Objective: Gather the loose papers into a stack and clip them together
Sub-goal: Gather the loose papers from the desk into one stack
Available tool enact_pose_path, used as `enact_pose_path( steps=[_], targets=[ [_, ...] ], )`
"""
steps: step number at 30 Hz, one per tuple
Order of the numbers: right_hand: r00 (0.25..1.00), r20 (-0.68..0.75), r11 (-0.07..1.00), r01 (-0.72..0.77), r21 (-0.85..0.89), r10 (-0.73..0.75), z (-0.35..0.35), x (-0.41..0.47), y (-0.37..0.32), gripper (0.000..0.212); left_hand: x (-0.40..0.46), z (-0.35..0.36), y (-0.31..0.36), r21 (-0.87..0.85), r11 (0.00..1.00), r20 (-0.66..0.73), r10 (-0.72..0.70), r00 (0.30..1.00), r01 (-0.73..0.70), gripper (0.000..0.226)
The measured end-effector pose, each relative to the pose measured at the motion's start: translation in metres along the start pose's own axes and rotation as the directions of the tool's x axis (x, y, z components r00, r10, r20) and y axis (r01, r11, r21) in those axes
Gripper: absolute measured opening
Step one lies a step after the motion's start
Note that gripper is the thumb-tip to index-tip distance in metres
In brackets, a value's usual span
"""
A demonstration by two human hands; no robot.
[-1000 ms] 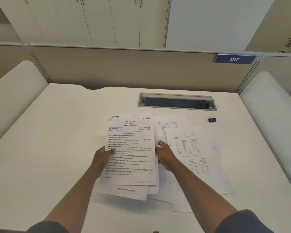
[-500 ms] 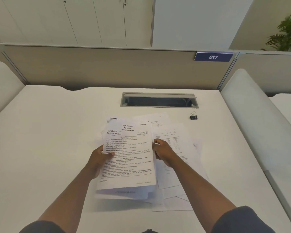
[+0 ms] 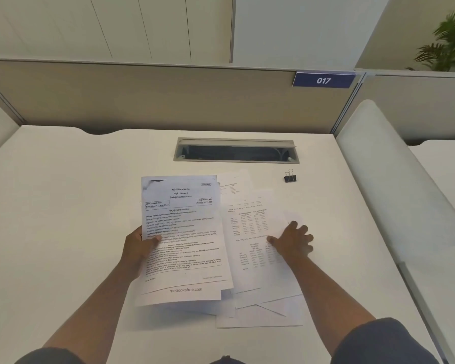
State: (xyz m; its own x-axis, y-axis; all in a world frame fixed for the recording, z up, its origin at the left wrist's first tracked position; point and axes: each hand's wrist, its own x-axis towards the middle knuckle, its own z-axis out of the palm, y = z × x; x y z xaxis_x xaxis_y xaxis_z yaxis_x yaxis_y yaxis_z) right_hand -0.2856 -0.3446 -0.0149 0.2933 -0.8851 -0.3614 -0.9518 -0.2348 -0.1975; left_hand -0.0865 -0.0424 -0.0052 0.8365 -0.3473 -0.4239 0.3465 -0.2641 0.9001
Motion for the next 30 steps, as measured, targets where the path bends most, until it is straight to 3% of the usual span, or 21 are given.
enact_pose_path(
  steps=[5,11,17,25,30],
  targets=[
    [0.999,0.036,0.995,-0.019,0.098,0.016,-0.007,0.009,0.004,0.076,-0.004,0.004,-0.003,0.018,1.000,-0.045,-0.014,0.999,0.015,0.025],
    [0.994,0.053,0.975,0.080,0.205,-0.093,-0.017,0.016,0.012,0.037,-0.004,0.001,0.002,0.034,0.999,-0.060,-0.016,0.998,0.018,0.025],
    [0.979,0.093,0.953,0.149,0.265,-0.180,-0.039,0.023,0.020,0.056,-0.003,-0.011,0.004,0.025,0.999,-0.086,-0.021,0.996,0.023,0.026],
    [0.982,0.090,0.869,0.104,0.484,-0.168,-0.060,0.026,0.030,0.042,-0.002,-0.021,0.003,-0.025,0.999,-0.097,-0.044,0.994,0.041,0.028],
    [0.979,0.143,0.815,0.036,0.578,-0.145,-0.054,0.015,0.031,0.054,-0.002,-0.019,0.007,-0.064,0.997,-0.059,-0.044,0.997,0.040,0.027]
  ],
)
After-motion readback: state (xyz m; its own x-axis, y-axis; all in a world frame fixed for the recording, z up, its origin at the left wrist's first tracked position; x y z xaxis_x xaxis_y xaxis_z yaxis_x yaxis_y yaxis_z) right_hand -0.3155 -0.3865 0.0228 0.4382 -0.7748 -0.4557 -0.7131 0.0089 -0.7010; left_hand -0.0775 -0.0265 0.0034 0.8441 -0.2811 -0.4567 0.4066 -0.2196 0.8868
